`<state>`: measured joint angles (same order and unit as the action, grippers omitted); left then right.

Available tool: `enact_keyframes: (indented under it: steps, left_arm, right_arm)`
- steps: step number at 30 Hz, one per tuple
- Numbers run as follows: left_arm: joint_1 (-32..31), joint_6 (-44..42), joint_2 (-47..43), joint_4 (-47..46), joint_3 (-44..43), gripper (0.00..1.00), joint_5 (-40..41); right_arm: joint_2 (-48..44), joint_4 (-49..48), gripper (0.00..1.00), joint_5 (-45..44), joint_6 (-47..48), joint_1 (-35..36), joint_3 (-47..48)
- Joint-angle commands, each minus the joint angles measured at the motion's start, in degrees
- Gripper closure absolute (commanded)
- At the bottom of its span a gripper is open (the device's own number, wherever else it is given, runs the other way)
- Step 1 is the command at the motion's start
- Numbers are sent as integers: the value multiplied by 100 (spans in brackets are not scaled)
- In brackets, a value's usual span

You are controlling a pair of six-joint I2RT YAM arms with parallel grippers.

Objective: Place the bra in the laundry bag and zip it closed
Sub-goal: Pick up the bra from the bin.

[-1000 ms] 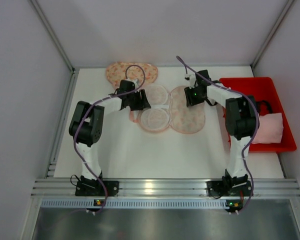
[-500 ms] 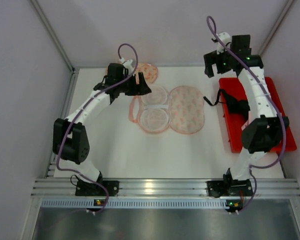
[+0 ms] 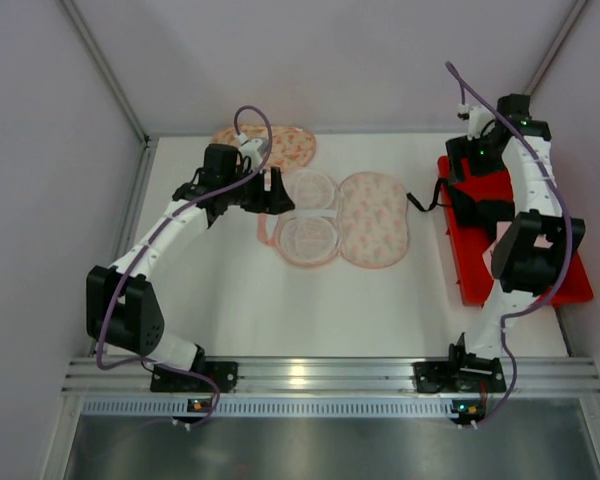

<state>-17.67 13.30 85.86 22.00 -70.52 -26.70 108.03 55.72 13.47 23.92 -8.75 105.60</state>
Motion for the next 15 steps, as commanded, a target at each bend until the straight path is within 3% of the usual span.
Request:
enact_keyframes:
  steps: [1,5,13,15]
  left_arm:
    - [18,-205,-237,-20,-6,21,-134]
    - [18,-284,-281,-11,38,21,-64]
    - [18,-381,-298,85,82,22,138]
    - [18,-416,-281,94,74,22,191]
  right_arm:
    - [200,26,22,225,-81,32,22]
    - [491,-62,34,419,-265,32,4]
    - [886,-202,36,586,-397,32,22]
    - [931,-202,41,647,-380,32,22]
